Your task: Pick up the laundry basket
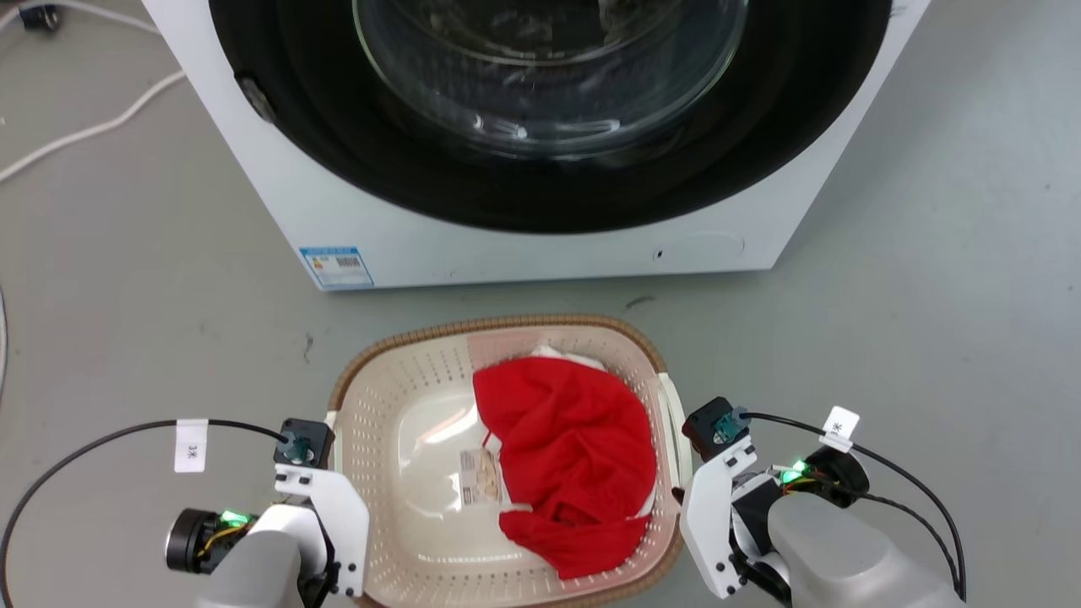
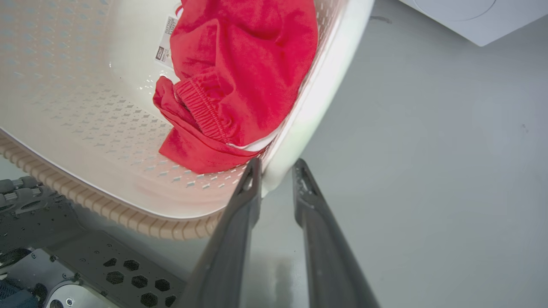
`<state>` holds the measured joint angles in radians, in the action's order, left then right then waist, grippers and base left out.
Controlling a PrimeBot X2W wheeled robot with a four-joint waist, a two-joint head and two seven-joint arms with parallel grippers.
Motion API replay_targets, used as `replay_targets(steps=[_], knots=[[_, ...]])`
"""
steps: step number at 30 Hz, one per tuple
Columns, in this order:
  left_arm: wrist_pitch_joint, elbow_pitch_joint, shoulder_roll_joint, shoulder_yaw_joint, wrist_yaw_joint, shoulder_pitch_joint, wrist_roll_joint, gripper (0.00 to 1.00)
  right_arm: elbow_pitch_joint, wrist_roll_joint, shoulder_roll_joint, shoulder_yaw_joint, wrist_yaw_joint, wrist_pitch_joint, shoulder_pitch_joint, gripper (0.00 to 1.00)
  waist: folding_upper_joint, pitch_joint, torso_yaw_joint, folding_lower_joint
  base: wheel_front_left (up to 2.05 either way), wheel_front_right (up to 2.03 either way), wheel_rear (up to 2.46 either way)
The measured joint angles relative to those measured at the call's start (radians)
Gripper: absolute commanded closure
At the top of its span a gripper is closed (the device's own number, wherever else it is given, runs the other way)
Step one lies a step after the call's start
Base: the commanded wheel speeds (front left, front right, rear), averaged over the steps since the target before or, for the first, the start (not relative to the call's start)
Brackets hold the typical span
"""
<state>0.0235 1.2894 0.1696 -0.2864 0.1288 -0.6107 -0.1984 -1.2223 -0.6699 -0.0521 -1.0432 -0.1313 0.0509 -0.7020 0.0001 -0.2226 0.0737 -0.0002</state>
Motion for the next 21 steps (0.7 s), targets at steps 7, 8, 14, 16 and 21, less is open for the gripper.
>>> replay_targets(steps=[7, 8, 14, 16, 21], knots=[[-0.095, -0.007, -0.016, -0.075, -0.001, 0.035, -0.088, 1.0, -0.005, -0.043, -0.001, -0.034, 0.0, 0.071, 0.016, 1.0, 0.0, 0.084, 0.014, 0.0, 0.0, 0.0, 0.0], [-0.113, -0.012, -0.017, -0.089, -0.001, 0.041, -0.102, 1.0, -0.005, -0.049, -0.001, -0.038, 0.0, 0.084, 0.022, 1.0, 0.0, 0.094, 0.015, 0.0, 0.0, 0.0, 0.0], [-0.2, -0.059, -0.004, -0.172, -0.001, 0.075, -0.192, 1.0, -0.002, -0.091, -0.004, -0.07, 0.0, 0.147, 0.039, 1.0, 0.0, 0.146, 0.017, 0.0, 0.0, 0.0, 0.0], [-0.225, -0.075, 0.003, -0.201, -0.001, 0.087, -0.224, 1.0, 0.004, -0.104, -0.007, -0.085, 0.001, 0.178, 0.052, 1.0, 0.0, 0.163, 0.017, 0.0001, 0.0, 0.0, 0.0], [-0.291, -0.119, 0.022, -0.271, -0.001, 0.116, -0.305, 1.0, 0.033, -0.143, -0.023, -0.118, 0.001, 0.234, 0.066, 1.0, 0.0, 0.201, 0.02, 0.0001, 0.0, 0.0, 0.0]])
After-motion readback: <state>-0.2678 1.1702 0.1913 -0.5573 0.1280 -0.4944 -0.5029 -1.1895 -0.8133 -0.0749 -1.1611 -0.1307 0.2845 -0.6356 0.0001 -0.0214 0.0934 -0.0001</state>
